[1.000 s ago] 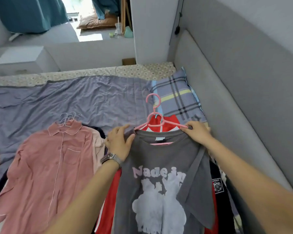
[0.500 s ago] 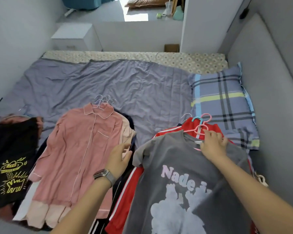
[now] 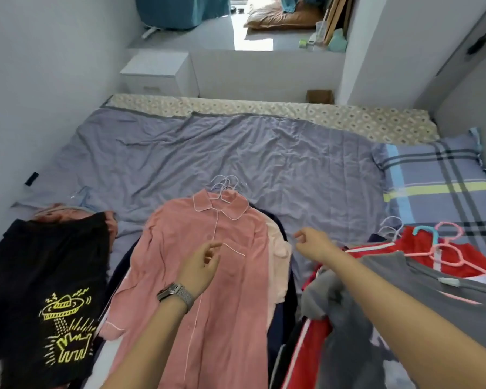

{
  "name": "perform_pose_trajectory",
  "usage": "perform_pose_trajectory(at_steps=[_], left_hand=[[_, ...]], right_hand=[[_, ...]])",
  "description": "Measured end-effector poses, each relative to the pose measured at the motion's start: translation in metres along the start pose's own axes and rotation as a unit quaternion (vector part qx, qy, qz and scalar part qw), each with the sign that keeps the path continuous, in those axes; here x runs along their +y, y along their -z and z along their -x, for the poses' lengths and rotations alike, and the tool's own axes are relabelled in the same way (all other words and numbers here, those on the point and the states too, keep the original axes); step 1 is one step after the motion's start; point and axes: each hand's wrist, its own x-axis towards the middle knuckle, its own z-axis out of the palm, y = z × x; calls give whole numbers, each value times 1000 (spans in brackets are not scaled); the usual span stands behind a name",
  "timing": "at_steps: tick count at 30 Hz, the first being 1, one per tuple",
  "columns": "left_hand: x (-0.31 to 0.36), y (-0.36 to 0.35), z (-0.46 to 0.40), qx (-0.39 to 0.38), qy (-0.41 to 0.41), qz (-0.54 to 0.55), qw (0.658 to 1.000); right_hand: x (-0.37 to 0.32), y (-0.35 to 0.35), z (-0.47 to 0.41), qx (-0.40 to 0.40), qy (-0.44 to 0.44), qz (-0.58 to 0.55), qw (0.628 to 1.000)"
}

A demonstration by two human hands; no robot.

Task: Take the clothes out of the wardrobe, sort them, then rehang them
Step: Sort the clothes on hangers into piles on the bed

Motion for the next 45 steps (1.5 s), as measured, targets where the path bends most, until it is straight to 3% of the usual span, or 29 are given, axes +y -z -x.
perform_pose_trajectory(at_steps=[4, 8, 12, 15, 19, 23, 26, 29, 34, 37, 40, 45], left_hand=[[-66, 18, -65, -49, 32, -1, 998], [-124, 25, -116, -24, 33, 3, 999], [-166, 18, -141, -21, 43, 15, 999], [-184, 9, -148, -15, 49, 40, 998], [-200, -2, -150, -11, 53, 65, 996], [-212, -3, -145, 3, 54, 85, 995], [-216, -2, -141, 28, 46, 88, 995], [-209, 6, -142, 100, -7, 80, 992], [-178, 41, -152, 179, -152, -70, 970], [-153, 53, -149, 117, -140, -198, 963], [-131, 51, -131, 51, -144, -180, 972], [-82, 43, -58, 85, -147, -109, 979]], right_hand=[[-26, -64, -70, -42, -26, 55, 997], [-43, -114, -139, -57, -19, 107, 992], [-7, -160, -241, -2, -13, 120, 993], [-45, -148, -243, 33, -34, 122, 991], [-71, -142, -244, -5, -114, 128, 985], [-78, -154, -249, 33, -86, 35, 995], [-90, -164, -238, 133, -61, -107, 983], [-98, -163, -213, 226, -25, -164, 960], [-98, -136, -126, 203, 54, -186, 960], [-78, -120, -68, 152, 25, -258, 954], [-62, -100, -15, 138, 19, -315, 939], [-28, -77, 55, 177, 83, -277, 941]])
